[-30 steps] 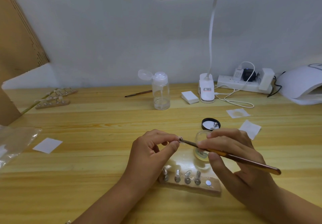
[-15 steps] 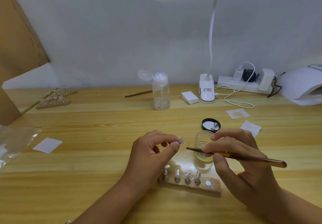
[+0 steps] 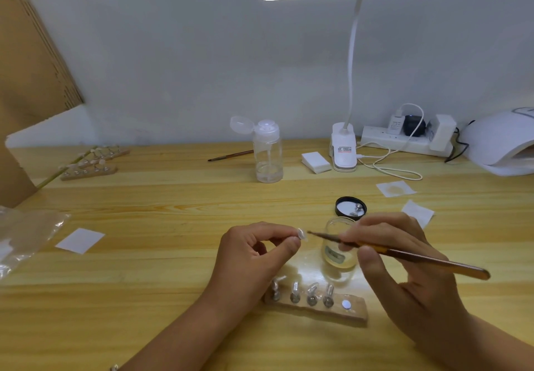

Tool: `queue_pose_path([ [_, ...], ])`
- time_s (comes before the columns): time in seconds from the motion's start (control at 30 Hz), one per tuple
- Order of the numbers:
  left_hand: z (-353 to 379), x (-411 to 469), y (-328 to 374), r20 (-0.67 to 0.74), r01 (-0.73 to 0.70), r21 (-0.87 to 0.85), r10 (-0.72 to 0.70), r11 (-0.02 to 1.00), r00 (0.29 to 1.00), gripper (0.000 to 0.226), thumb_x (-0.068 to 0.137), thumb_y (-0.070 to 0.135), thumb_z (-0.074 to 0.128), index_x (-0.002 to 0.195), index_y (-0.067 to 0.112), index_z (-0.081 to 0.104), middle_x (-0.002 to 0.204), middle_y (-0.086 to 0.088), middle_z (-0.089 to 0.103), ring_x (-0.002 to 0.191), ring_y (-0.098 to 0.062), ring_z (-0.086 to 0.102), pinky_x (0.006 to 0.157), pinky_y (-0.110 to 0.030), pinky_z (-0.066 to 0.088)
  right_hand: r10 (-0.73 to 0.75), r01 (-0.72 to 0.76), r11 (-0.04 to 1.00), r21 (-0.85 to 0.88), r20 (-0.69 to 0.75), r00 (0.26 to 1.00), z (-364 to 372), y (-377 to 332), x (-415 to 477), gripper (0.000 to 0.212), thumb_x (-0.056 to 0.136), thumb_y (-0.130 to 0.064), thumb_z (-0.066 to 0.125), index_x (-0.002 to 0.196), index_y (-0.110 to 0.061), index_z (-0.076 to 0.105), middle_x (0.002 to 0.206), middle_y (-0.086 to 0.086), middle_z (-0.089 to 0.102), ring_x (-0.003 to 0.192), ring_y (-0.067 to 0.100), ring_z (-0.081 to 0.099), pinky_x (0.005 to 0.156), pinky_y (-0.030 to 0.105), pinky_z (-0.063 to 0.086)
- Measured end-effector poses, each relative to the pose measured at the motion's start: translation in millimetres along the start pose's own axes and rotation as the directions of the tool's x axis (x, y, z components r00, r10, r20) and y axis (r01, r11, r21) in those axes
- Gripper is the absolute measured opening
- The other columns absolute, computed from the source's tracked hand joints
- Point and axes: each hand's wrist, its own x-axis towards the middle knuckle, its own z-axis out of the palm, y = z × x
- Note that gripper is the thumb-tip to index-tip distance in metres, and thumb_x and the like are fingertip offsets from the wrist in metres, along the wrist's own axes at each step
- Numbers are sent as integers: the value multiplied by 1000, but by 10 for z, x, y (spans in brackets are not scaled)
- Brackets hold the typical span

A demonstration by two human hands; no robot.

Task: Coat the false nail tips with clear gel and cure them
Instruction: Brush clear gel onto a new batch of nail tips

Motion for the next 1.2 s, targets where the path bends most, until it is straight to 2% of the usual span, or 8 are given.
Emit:
queue_pose_path([
  [0.13, -3, 2, 2, 2, -4, 10, 4, 1000, 1000, 18, 80, 22, 79, 85, 39, 79, 82, 12, 76, 79, -36, 63, 62, -22, 47, 4, -4, 1000, -9, 54, 999, 29, 2, 12, 22, 99, -36, 50, 109, -25, 67, 109, -22, 66, 112, 6, 59, 92, 30, 45],
  [0.27, -3, 2, 4, 3, -8, 22, 8, 1000, 1000, 20, 80, 21, 79, 84, 41, 78, 82, 15, 75, 77, -30, 64, 61, -17, 46, 62, -66, 993, 94, 41, 997, 21, -16, -16, 18, 89, -21, 55, 98, -25, 70, 97, -18, 65, 101, 15, 63, 85, 30, 49],
  [0.5, -1, 11, -7, -11, -15, 18, 15, 1000, 1000, 22, 80, 22, 79, 83, 43, 78, 82, 16, 76, 78, -29, 65, 62, -20, 47, 127, -130, 990, 59, 48, 991, 30, -24, 16, 20, 93, -27, 53, 104, -26, 69, 102, -19, 68, 110, 12, 61, 94, 21, 44],
  [0.63, -8, 10, -18, -15, -14, 26, 14, 1000, 1000, 21, 79, 22, 79, 84, 43, 77, 82, 17, 75, 79, -33, 65, 61, -14, 46, 100, -100, 988, 114, 8, 995, 21, -26, 0, 18, 91, -21, 52, 94, -22, 70, 96, -18, 66, 98, 16, 64, 85, 32, 49],
  [0.8, 3, 4, -16, -13, -16, 13, 16, 1000, 1000, 20, 79, 23, 79, 83, 43, 78, 83, 15, 76, 81, -39, 64, 61, -19, 47, 150, -152, 986, 67, 39, 988, 25, -26, 11, 21, 94, -30, 53, 106, -25, 70, 103, -19, 70, 110, 15, 61, 94, 27, 46],
  [0.93, 0, 3, -20, -16, -4, 15, 5, 1000, 1000, 18, 79, 24, 79, 85, 41, 78, 83, 16, 76, 81, -36, 65, 63, -18, 49, 101, -104, 991, 89, 29, 994, 19, -43, 1, 17, 91, -24, 54, 98, -25, 70, 98, -19, 67, 101, 13, 63, 88, 25, 48],
  [1.07, 9, 3, -13, -18, 3, -1, -3, 1000, 1000, 15, 79, 26, 79, 84, 40, 78, 82, 13, 76, 80, -38, 64, 61, -18, 49, 129, -128, 988, 82, -1, 992, 6, -42, -5, 21, 96, -37, 55, 104, -26, 71, 99, -13, 70, 106, 15, 62, 90, 27, 48],
  [1.2, 12, 2, 0, -9, -6, 3, 6, 1000, 1000, 14, 79, 29, 78, 84, 42, 78, 81, 13, 76, 80, -38, 64, 62, -24, 49, 132, -133, 990, 48, 29, 991, 27, -47, 13, 20, 91, -29, 56, 105, -28, 70, 102, -20, 69, 108, 10, 61, 92, 22, 46],
])
